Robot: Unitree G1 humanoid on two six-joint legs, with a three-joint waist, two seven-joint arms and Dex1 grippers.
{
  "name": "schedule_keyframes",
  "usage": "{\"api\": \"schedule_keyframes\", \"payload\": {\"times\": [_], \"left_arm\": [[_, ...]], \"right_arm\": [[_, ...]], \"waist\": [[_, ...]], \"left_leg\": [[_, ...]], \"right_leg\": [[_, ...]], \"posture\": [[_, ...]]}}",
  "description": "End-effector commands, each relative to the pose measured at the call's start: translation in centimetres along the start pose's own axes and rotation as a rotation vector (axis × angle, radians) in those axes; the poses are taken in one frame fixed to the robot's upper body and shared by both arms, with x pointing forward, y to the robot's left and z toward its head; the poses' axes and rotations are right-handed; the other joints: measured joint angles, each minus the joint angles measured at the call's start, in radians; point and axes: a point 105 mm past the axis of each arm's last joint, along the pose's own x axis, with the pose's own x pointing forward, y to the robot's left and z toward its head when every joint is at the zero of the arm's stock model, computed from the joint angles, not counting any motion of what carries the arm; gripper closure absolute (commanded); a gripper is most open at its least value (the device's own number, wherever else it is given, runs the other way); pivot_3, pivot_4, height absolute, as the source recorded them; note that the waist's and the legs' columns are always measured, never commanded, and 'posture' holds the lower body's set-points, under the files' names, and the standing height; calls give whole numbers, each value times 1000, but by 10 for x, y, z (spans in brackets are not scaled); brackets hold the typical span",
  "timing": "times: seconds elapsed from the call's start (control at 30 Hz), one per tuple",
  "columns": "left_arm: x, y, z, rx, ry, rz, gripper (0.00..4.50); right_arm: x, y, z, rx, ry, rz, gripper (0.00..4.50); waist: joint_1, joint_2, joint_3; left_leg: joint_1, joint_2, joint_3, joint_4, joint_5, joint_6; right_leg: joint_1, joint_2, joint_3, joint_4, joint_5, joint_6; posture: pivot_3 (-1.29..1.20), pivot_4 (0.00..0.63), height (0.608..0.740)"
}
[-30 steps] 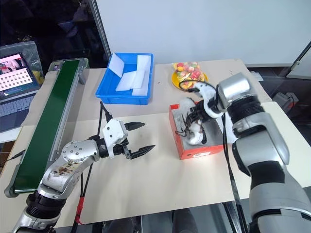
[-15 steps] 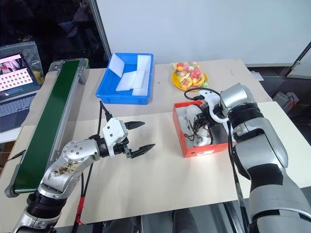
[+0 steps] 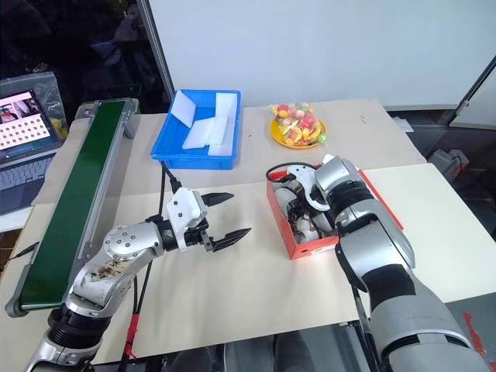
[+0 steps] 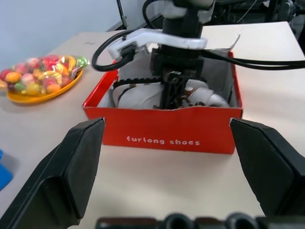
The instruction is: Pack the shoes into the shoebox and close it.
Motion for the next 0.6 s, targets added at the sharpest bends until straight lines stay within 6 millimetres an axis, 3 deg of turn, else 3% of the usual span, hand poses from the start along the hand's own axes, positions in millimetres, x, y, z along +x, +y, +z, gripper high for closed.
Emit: {"api": "schedule_keyframes", "payload": {"times": [0.03,0.2,0.4,0.6], "left_arm": [[0,1,10,33,-23,6,0],[1,1,10,37,-23,0,0],[3,3,11,42,-27,-10,0],[4,4,10,43,-29,-11,0]], "right_arm": [[-5,-1,14,26,-85,5,1820],[-31,4,44,39,-189,15,89],[-79,1,69,75,-322,20,89],[-115,-9,71,173,-488,-9,89]], "waist": [[-1,0,0],[-6,1,1],[-11,3,2],[-1,3,2]], "left_leg": [[0,0,0,0,0,0],[-1,0,0,1,0,0],[-4,0,-1,0,0,0],[-7,0,-1,0,0,0]], "right_leg": [[0,0,0,0,0,0],[-1,0,0,2,0,0],[-4,0,0,2,0,0],[-4,0,-1,0,0,0]], "posture": [[0,150,740],[0,150,740],[0,150,740],[0,150,740]]}}
